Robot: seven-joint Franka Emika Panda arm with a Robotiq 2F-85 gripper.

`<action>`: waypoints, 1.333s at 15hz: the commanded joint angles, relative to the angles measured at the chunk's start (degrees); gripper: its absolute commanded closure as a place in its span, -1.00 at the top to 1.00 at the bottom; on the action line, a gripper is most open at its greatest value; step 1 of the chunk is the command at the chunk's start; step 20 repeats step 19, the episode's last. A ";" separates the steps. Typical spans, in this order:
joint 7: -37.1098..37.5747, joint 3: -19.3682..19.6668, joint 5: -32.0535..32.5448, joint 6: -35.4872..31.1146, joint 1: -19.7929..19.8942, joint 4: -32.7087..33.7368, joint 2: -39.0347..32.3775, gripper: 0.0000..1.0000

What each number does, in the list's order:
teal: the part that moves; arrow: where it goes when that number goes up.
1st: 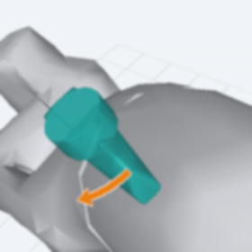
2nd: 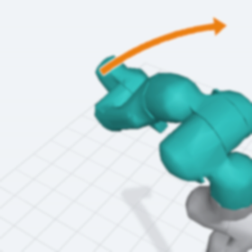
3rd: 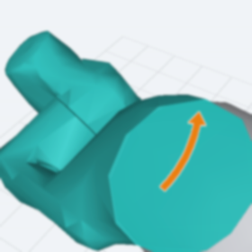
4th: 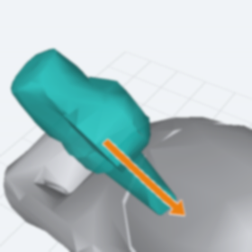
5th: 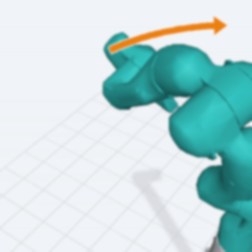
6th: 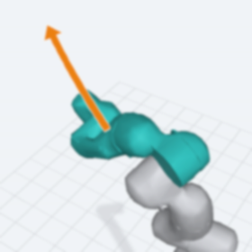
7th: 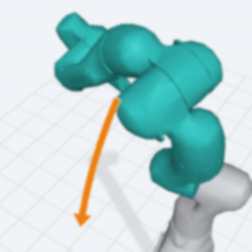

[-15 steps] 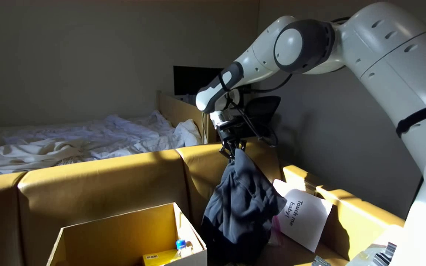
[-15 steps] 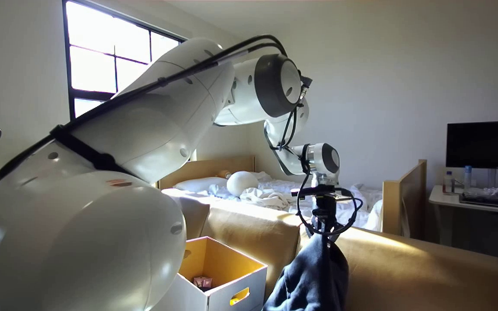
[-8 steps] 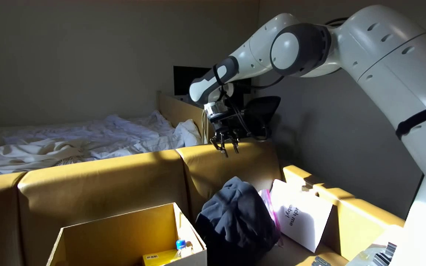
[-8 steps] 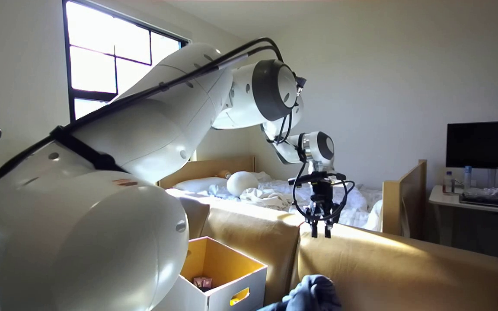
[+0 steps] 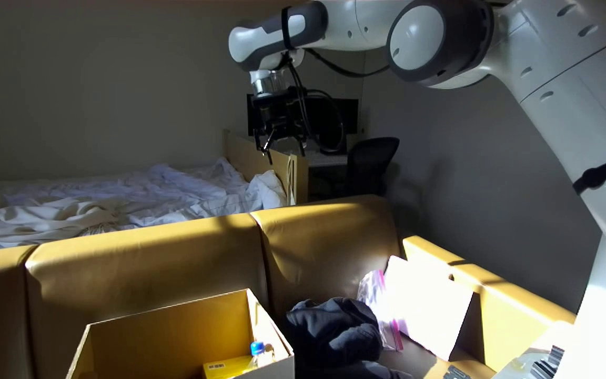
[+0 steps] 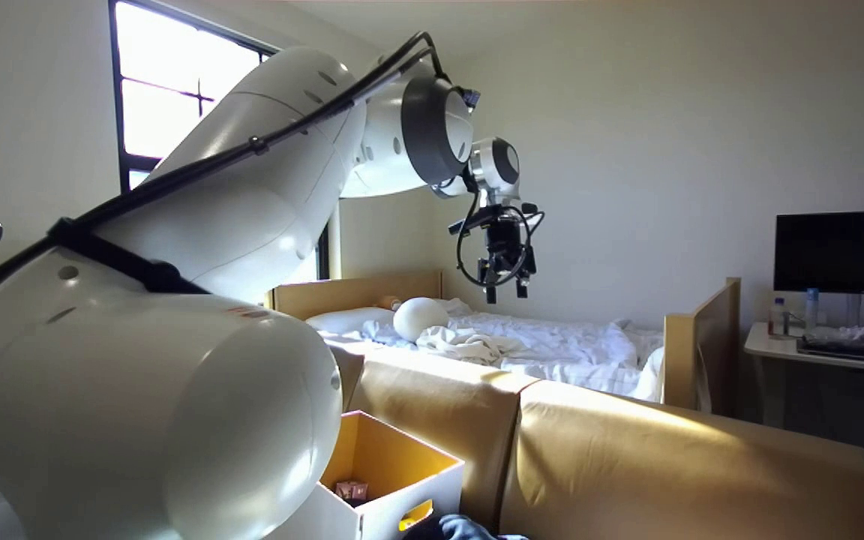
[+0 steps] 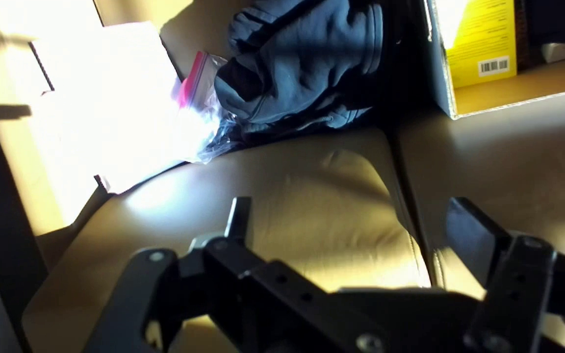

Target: Remove the clothing from the box and put it on the couch

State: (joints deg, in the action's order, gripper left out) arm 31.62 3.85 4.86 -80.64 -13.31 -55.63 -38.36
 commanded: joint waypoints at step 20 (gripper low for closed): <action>36.92 0.38 0.03 -5.76 -11.46 2.57 5.66 1.00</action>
